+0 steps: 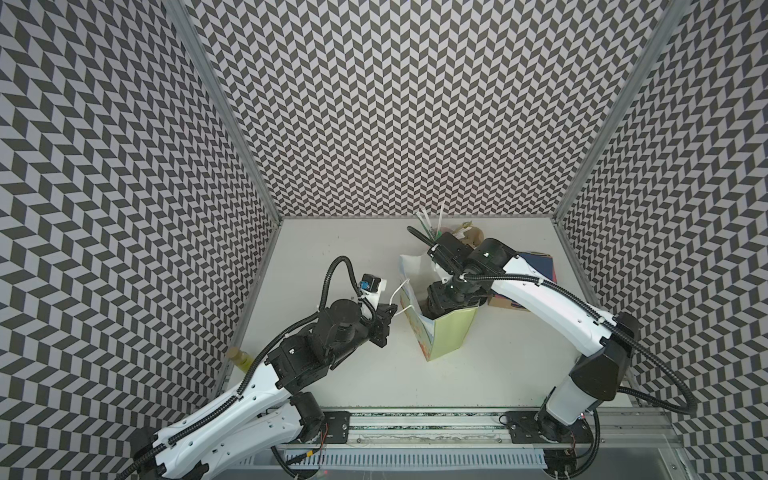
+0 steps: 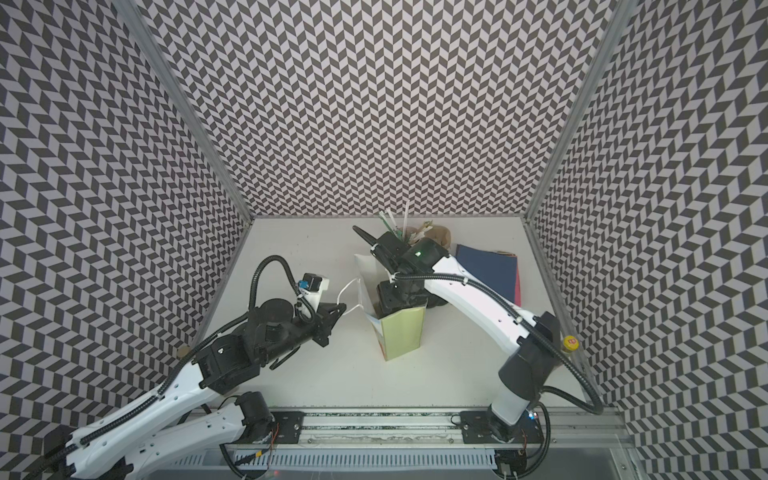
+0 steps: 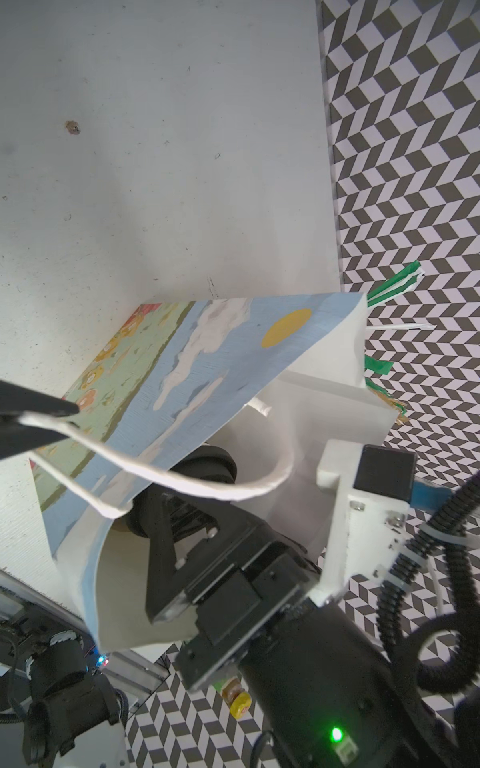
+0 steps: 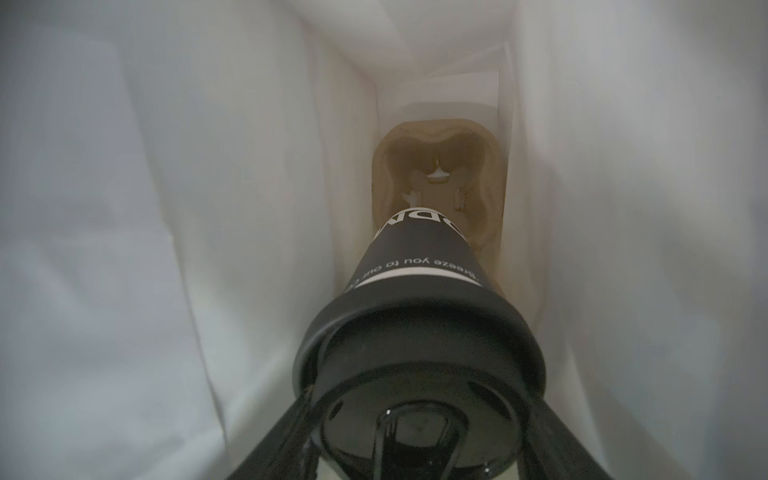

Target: Pack the takeout coffee

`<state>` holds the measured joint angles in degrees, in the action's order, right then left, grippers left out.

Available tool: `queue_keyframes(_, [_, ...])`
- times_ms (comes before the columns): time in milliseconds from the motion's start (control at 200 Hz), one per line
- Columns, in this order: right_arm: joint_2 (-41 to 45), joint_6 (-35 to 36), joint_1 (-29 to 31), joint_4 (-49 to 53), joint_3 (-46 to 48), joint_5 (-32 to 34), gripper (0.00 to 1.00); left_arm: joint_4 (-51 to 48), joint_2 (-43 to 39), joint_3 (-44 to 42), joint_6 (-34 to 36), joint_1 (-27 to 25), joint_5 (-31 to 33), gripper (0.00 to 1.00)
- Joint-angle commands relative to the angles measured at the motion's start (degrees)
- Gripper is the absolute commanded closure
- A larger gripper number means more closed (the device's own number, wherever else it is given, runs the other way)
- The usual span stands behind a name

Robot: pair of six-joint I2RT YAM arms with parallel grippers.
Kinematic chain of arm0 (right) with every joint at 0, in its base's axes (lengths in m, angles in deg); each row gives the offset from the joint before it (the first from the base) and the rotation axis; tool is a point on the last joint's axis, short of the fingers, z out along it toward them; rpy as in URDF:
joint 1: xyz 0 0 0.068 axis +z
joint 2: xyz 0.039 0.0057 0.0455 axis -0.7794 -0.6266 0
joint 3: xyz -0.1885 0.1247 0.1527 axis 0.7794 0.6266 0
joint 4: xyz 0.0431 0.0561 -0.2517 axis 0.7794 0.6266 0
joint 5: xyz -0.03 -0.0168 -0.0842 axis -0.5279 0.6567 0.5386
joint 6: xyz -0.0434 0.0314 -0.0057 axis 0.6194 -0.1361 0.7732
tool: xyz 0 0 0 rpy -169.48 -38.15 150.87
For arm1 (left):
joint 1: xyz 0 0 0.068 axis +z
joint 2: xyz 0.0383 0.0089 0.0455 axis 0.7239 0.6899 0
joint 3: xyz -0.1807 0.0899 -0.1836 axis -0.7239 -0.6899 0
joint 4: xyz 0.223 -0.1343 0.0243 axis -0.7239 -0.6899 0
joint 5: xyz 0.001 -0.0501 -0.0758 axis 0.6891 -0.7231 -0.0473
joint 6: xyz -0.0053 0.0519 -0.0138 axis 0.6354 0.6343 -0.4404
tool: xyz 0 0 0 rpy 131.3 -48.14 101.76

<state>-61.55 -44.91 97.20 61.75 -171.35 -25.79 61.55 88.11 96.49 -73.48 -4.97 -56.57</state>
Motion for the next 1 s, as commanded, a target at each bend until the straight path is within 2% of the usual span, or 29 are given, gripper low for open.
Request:
queue_keyframes(0, [-2.1, 0.0, 0.0, -0.5, 0.6, -0.6, 1.0, -2.0, 0.6, -0.3, 0.8, 0.0, 0.3, 1.0])
queue_keyframes(996, [-11.0, -1.4, 1.1, -0.4, -0.5, 3.7, 1.0, -2.2, 1.6, -0.3, 0.9, 0.1, -0.4, 1.0])
